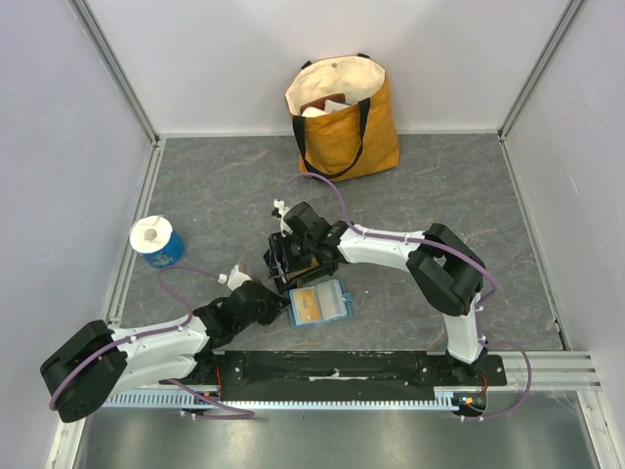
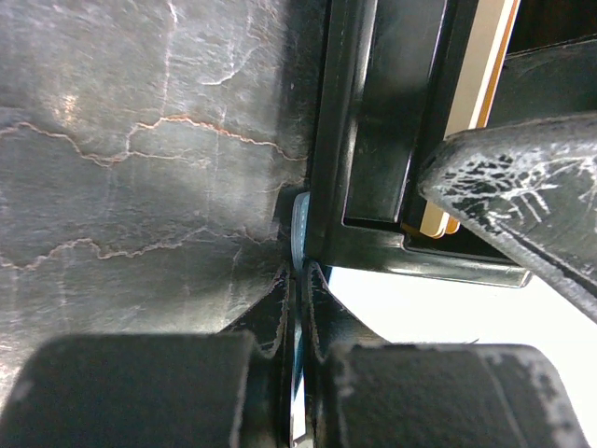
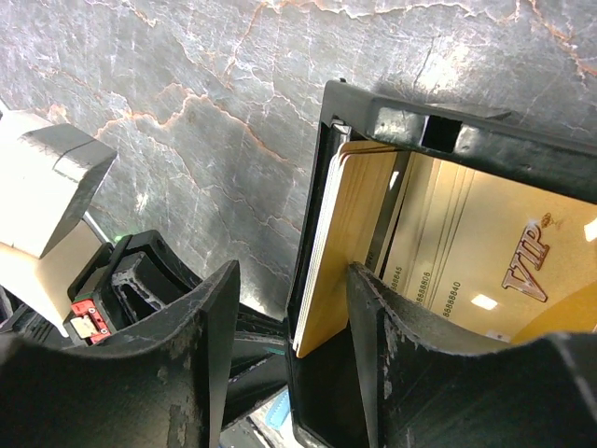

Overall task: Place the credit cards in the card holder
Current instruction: Pick up the credit card from the storage box.

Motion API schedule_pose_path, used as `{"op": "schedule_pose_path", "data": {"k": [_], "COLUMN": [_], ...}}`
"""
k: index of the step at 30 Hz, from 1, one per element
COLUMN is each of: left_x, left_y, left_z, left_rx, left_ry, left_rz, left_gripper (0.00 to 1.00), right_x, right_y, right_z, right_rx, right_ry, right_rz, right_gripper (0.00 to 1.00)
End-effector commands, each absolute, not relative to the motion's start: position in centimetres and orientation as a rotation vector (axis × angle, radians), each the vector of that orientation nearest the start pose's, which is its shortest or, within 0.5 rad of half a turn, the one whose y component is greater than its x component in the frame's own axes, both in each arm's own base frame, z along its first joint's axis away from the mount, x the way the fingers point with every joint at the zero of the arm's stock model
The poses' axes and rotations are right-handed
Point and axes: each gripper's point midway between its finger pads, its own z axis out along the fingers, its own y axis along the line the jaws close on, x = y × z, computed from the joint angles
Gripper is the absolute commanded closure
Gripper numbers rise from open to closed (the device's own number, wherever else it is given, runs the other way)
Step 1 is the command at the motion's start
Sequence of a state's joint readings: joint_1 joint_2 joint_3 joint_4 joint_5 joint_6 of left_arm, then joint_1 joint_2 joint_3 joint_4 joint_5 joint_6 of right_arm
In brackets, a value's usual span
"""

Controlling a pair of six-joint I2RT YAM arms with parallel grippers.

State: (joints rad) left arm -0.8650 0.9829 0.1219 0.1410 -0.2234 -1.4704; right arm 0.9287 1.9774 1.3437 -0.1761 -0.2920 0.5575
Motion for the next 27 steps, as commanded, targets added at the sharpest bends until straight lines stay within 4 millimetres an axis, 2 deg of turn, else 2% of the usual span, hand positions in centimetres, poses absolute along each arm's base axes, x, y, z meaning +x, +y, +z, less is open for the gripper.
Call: {"op": "schedule_pose_path", "data": {"k": [1,10,27], "left_x": [16.43,16.37,16.35], "left_y": [-18.9,-18.99,-18.99], "left_z": [-0.43,-0.51,-0.71], "left_rx": [-0.788,-0.787,-0.789], "left_ry": [2.38,2.385,2.391], "left_rz": [-0.781,-0.786,-0.786], "left_gripper": [0.98,0.98,0.98], "right_x": [24.49,24.5,24.54], "right_y": [44.95,44.88,44.65], "right_z": [10.61,10.8,11.42], "right_rx": [-0.627,-0.625,-0.625], "right_ry": [2.413,2.412,2.401], "right_rz": [1.073,1.08,1.093], "right_gripper": [0.44,0.49,0.77]}}
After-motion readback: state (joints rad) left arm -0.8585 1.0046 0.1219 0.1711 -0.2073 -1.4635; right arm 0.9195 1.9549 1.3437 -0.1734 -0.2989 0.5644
